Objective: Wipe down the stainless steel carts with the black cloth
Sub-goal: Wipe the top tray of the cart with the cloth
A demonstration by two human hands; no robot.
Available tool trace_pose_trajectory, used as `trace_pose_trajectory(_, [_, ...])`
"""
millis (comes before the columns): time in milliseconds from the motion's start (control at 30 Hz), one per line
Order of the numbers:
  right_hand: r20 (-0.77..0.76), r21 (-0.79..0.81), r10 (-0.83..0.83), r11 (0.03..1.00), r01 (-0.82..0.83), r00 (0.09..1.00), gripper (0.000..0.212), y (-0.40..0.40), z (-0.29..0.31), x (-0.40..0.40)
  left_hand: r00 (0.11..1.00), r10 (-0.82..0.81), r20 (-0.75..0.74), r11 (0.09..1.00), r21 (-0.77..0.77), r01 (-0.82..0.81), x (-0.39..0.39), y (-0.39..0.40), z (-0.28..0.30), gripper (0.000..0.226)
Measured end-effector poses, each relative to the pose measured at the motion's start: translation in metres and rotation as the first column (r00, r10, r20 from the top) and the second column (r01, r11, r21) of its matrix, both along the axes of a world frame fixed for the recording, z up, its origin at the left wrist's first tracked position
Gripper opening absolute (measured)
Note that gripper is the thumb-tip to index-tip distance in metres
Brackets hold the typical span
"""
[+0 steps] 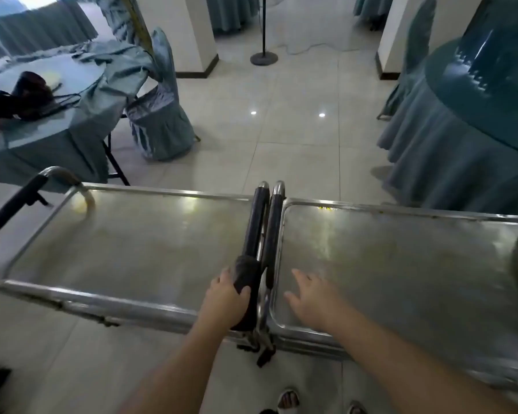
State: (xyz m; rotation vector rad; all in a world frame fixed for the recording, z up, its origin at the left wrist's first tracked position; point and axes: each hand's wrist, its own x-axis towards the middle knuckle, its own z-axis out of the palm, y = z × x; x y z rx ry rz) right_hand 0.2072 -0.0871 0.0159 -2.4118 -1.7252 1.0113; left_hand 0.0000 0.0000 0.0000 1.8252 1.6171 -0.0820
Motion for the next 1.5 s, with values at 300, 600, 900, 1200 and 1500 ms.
trace_pose_trajectory(300, [-0.075,-0.065,-0.050,0.997,0.045,0.996,0.071,0.010,-0.012,-0.028,0.978,0.174,0.114,0.972,-0.179,-0.152,-0.017,-0.004,-0.043,0.044])
trace_pose_trajectory(600, [-0.095,-0.078,-0.082,0.994,0.075,0.992,0.069,0.006,-0.015,-0.022,0.965,0.163,0.203,0.987,-0.037,-0.159,-0.026,-0.016,-0.044,0.023])
trace_pose_trajectory(900, [-0.163,-0.071,-0.113,0.992,0.102,0.980,0.065,0.012,-0.006,-0.024,0.980,0.128,0.152,0.975,0.159,-0.152,-0.027,-0.013,-0.014,0.017])
trace_pose_trajectory(1200, [-0.477,-0.049,-0.311,0.943,0.329,0.822,0.057,0.021,0.014,-0.023,0.989,-0.045,0.144,0.944,0.329,-0.005,-0.017,-0.017,0.028,0.021])
trace_pose_trajectory(1500, [-0.767,-0.294,-0.533,0.786,0.544,0.356,0.035,0.008,0.024,-0.016,0.901,0.006,0.434,0.934,0.320,-0.161,0.007,-0.018,0.075,0.017])
